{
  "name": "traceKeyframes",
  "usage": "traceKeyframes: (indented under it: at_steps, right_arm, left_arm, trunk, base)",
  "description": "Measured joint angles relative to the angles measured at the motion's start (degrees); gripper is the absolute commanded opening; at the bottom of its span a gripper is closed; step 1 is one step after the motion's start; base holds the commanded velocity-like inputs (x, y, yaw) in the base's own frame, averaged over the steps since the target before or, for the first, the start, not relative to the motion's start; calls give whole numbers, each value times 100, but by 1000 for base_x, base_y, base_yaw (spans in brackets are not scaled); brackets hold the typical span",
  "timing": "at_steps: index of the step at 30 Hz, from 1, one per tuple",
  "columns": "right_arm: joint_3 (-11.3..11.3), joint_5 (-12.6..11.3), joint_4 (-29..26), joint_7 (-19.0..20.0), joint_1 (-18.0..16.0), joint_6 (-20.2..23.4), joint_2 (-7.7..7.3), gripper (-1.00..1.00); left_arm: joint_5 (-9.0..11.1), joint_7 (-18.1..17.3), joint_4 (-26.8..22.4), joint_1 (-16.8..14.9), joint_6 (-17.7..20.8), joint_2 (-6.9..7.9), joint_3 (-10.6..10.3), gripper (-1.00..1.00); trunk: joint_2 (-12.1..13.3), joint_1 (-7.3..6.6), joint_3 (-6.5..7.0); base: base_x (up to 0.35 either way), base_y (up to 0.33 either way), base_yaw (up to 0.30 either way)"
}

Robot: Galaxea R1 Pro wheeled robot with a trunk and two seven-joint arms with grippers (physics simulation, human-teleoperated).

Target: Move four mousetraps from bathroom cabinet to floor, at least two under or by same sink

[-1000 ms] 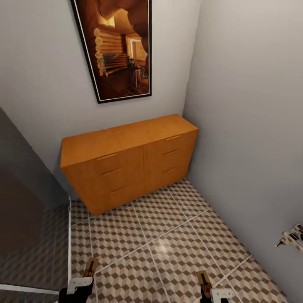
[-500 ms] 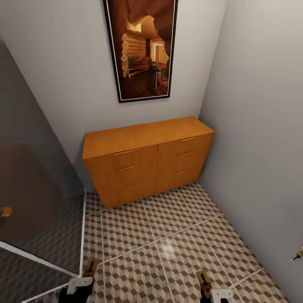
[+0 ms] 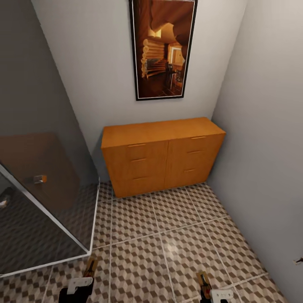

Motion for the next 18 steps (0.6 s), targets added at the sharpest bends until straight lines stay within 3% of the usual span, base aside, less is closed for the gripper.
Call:
traceKeyframes:
  at_steps: [18]
  right_arm:
    - [0, 0, 19, 0, -4, 0, 0, -100]
  left_arm:
    - [-2, 0, 1, 0, -2, -2, -1, -100]
  trunk:
    - [-1, -3, 104]
  base:
    - [-21, -9, 244]
